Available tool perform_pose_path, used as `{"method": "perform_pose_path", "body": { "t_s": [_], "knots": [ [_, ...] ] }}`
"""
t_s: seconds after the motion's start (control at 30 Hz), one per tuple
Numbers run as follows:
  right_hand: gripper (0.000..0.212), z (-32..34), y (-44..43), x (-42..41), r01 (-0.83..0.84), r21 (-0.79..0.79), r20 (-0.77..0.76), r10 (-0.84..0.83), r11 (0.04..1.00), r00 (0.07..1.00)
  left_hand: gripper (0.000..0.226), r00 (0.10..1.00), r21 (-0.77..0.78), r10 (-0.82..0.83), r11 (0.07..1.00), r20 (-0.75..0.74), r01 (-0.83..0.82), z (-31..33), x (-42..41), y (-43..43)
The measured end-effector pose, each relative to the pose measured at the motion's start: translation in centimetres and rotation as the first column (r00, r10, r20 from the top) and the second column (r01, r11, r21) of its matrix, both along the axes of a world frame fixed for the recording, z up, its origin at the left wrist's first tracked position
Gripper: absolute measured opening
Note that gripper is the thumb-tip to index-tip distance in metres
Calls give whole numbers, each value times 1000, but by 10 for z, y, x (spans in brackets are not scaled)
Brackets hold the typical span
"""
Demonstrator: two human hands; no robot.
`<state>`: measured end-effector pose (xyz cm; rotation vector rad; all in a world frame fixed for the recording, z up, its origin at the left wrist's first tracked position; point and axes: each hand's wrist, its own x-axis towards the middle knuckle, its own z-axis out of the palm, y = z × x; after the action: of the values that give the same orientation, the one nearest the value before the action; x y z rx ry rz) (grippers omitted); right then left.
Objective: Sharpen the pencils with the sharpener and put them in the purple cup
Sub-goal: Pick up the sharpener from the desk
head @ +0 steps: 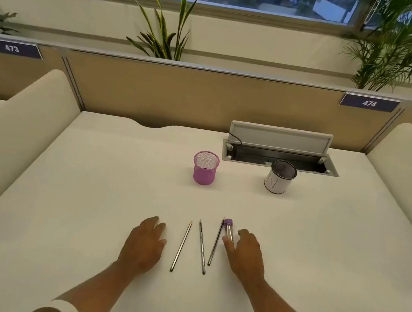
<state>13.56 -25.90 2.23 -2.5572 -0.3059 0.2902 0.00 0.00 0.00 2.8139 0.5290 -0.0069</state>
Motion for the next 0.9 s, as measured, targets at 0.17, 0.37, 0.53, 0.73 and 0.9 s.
{"method": "perform_pose_path", "body": {
  "t_s": [0.17,0.37,0.53,0.73,0.9],
  "knots": [
    [33,5,6,1,22,-25,-23,-22,999,999,56,999,-91,32,995,-17,-34,2,-4,0],
    [18,2,5,6,122,11,-69,-121,992,990,65,998,-131,56,990,14,-54,-8,-10,4],
    [22,18,-1,2,322,268,-243,-260,908,935,64,995,-165,82,984,48,-73,-7,-5,2],
    [19,53,7,-23,458,615,-606,14,641,795,38,931,-500,255,861,261,-95,37,21,-35],
    [28,70,17,-35,462,694,-679,289,552,675,30,918,-936,393,342,56,-89,94,44,-64]
  ]
}}
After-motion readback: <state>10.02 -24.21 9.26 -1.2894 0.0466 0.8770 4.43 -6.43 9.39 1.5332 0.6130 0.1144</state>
